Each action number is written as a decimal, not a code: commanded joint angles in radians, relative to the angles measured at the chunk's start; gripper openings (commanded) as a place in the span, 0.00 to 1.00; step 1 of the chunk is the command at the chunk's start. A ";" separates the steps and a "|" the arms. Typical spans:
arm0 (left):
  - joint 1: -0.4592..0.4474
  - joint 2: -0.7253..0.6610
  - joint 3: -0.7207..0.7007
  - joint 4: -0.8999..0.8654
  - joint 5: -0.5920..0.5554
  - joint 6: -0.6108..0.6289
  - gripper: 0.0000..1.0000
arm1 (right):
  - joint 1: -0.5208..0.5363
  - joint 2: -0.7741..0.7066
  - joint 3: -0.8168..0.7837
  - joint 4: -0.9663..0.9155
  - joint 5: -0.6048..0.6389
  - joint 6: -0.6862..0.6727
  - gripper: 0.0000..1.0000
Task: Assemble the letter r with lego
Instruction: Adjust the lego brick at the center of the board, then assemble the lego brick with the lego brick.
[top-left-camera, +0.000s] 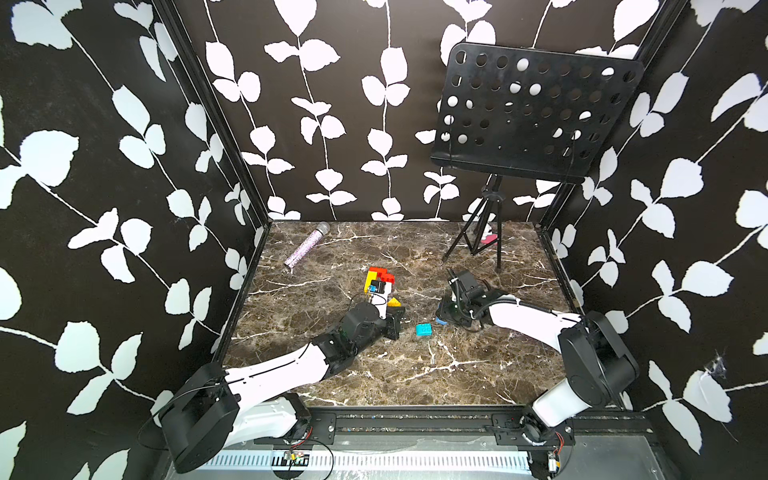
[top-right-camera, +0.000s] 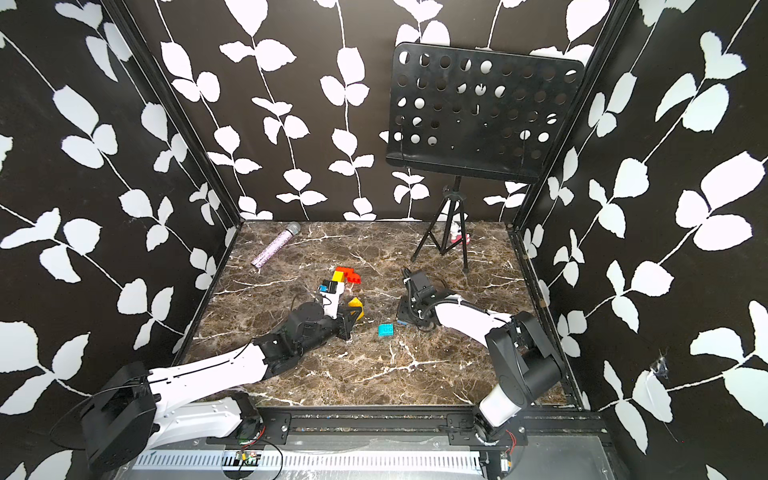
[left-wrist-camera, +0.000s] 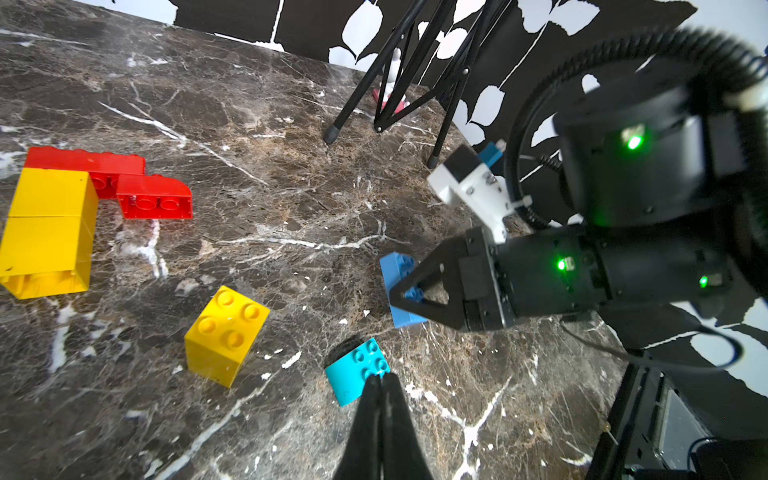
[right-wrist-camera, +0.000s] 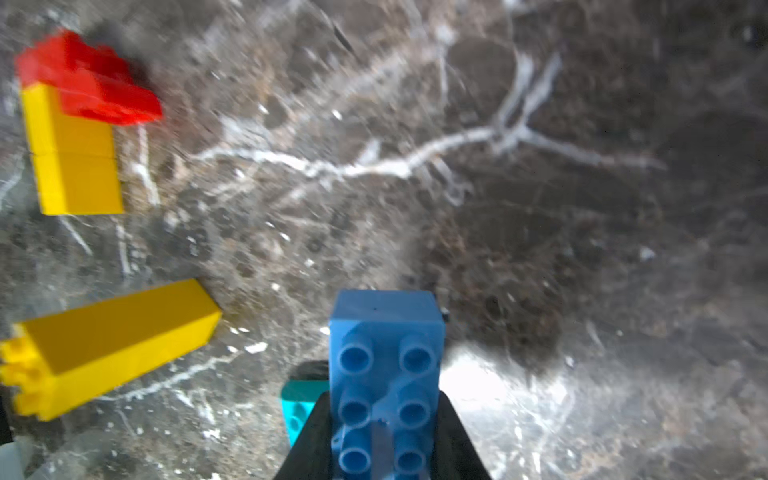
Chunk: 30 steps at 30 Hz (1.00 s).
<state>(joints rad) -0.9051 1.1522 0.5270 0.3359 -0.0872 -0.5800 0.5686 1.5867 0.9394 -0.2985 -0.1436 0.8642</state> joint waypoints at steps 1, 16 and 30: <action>0.003 -0.036 -0.010 -0.037 -0.023 0.006 0.04 | 0.007 -0.008 0.023 -0.067 -0.016 0.028 0.00; 0.003 -0.080 -0.011 -0.126 -0.069 0.025 0.03 | 0.193 -0.184 -0.154 0.020 -0.148 -0.031 0.00; 0.003 -0.119 -0.035 -0.143 -0.099 0.016 0.03 | 0.157 -0.125 -0.198 -0.120 -0.320 -0.229 0.00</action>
<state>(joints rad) -0.9051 1.0580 0.5076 0.2119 -0.1703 -0.5747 0.7567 1.4216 0.7303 -0.4053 -0.4232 0.6613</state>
